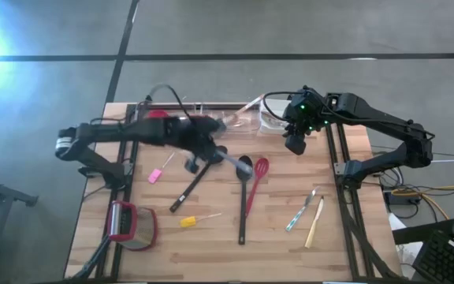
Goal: Pick & Place Kitchen Items
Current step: Put the blue serving spoon into the left transparent bin
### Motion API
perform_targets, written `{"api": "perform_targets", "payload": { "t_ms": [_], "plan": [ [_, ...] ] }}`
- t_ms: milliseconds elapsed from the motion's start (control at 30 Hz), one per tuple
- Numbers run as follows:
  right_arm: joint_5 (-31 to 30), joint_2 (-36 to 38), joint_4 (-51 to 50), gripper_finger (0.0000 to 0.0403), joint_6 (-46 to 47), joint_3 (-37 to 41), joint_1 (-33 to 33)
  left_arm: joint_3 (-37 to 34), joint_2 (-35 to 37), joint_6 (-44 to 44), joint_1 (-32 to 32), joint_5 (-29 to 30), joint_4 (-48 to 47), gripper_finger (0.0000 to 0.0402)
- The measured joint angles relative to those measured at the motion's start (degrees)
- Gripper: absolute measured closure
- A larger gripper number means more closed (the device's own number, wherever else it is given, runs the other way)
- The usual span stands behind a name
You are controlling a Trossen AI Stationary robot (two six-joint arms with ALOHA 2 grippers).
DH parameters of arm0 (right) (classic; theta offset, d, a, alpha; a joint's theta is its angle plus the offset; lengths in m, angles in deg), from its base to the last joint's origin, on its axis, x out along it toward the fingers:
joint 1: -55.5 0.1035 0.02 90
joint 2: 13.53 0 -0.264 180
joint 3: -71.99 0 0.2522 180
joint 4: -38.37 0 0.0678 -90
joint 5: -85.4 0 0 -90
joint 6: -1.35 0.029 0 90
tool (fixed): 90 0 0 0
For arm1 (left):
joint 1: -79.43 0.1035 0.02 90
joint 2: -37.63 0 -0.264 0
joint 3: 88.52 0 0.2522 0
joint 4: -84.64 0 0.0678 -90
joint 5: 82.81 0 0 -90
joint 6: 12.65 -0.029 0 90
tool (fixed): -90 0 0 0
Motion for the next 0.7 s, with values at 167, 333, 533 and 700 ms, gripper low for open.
{"api": "perform_targets", "payload": {
  "t_ms": [167, 333, 533, 700],
  "plan": [
    [0.0, 0.0, 0.0, 0.0275, -0.4, 0.0, 0.0, -6.2, 5.6, -2.6, 14.3, -10.8, 0.7, 0.0349],
    [0.0, 0.0, 0.8, 0.0284, -1.9, 0.0, 0.0, -10.0, 8.2, -9.0, 28.5, -26.1, 1.4, 0.0349],
    [0.0, 0.0, 0.9, 0.0285, -1.9, 0.0, 0.0, -14.1, 7.3, -11.7, 40.5, -30.1, 2.7, 0.0349],
    [0.0, 0.0, 1.1, 0.0278, -1.9, 0.0, 0.0, -18.0, 6.4, -12.9, 46.3, -32.4, 4.9, 0.0349]
  ]
}}
